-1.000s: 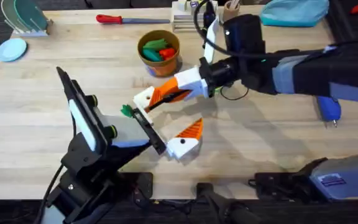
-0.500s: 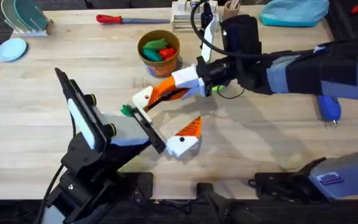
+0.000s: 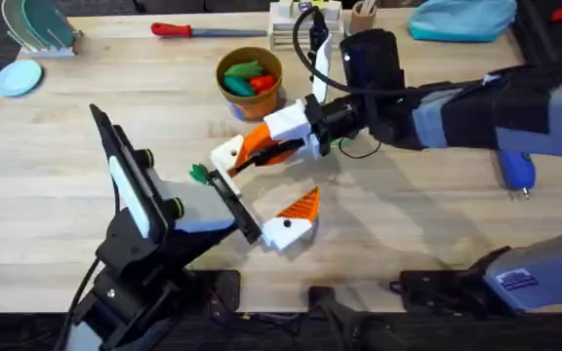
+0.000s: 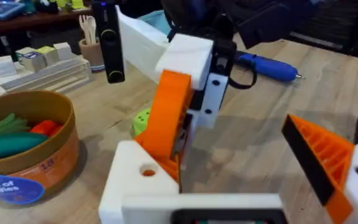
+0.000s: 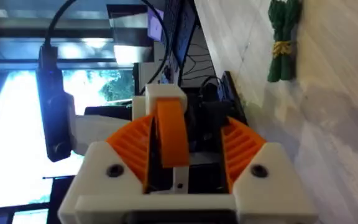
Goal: Pick up the gripper from the table and insert it into the empty holder that is missing its gripper. Then pick up a screw, insert it into the mounting hole, and use the screwdriver to tighten it. Finally, clean up the table by picking up the vegetable and placing it into the bucket.
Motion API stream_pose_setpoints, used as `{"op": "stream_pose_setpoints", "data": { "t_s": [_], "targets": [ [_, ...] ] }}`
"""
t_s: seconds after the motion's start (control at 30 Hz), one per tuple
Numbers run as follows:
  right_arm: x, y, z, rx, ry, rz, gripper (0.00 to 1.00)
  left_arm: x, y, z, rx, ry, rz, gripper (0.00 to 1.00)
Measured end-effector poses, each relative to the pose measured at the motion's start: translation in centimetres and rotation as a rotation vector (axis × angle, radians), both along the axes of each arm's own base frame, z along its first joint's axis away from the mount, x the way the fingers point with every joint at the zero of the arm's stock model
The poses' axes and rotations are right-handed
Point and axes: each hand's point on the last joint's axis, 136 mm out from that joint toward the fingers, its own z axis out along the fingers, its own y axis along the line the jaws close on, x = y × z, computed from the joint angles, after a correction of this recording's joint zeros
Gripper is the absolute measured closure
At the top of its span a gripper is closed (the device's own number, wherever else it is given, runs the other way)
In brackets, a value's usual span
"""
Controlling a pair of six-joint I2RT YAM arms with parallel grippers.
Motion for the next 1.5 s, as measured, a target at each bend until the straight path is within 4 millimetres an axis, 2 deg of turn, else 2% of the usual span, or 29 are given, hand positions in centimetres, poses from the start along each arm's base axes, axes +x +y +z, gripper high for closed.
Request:
{"op": "stream_pose_setpoints", "data": {
  "t_s": [0.13, 0.4, 0.47, 0.53, 0.6, 0.77, 0.97, 1.07, 1.17, 1.3, 1.5],
  "targets": [
    [-0.1, -0.3, 0.2, 0.015, 0.005, 0.016, 0.347, -0.2, -0.2, 0.0, 0.004, -0.006, -0.016, 0.007],
    [0.8, -1.2, 0.4, 0.03, 0.008, 0.001, 0.301, -0.6, -0.5, 0.0, 0.006, -0.01, -0.042, 0.007],
    [0.8, -1.2, 0.5, 0.035, -0.001, 0.002, 0.227, -0.6, -0.5, 0.0, 0.006, -0.01, -0.043, 0.007],
    [1.1, -1.1, 0.9, 0.054, -0.04, 0.0, 0.043, -0.6, -0.5, 0.0, 0.006, -0.011, -0.043, 0.007],
    [1.6, -1.2, 1.1, 0.067, -0.077, -0.013, 0.011, -0.6, -0.5, 0.0, 0.006, -0.01, -0.043, 0.007],
    [4.8, -2.6, 1.2, 0.055, -0.13, -0.124, 0.009, -0.6, -0.5, 0.0, 0.006, -0.01, -0.043, 0.007],
    [10.6, -4.4, 2.9, 0.023, -0.286, -0.294, 0.009, -0.6, -0.5, 0.0, 0.006, -0.01, -0.043, 0.008],
    [12.6, -4.7, 3.1, -0.054, -0.325, -0.352, 0.009, -0.6, -0.5, 0.0, 0.006, -0.01, -0.043, 0.008],
    [13.4, -5.4, 2.2, -0.202, -0.336, -0.375, 0.009, -0.6, -0.5, 0.0, 0.006, -0.011, -0.043, 0.008],
    [12.7, -7.2, 1.3, -0.462, -0.422, -0.361, 0.009, -0.6, -0.5, 0.0, 0.006, -0.01, -0.043, 0.008],
    [11.9, -10.1, 2.3, -0.814, -0.691, -0.319, 0.009, -0.6, -0.5, 0.0, 0.007, -0.01, -0.043, 0.008]
  ]
}}
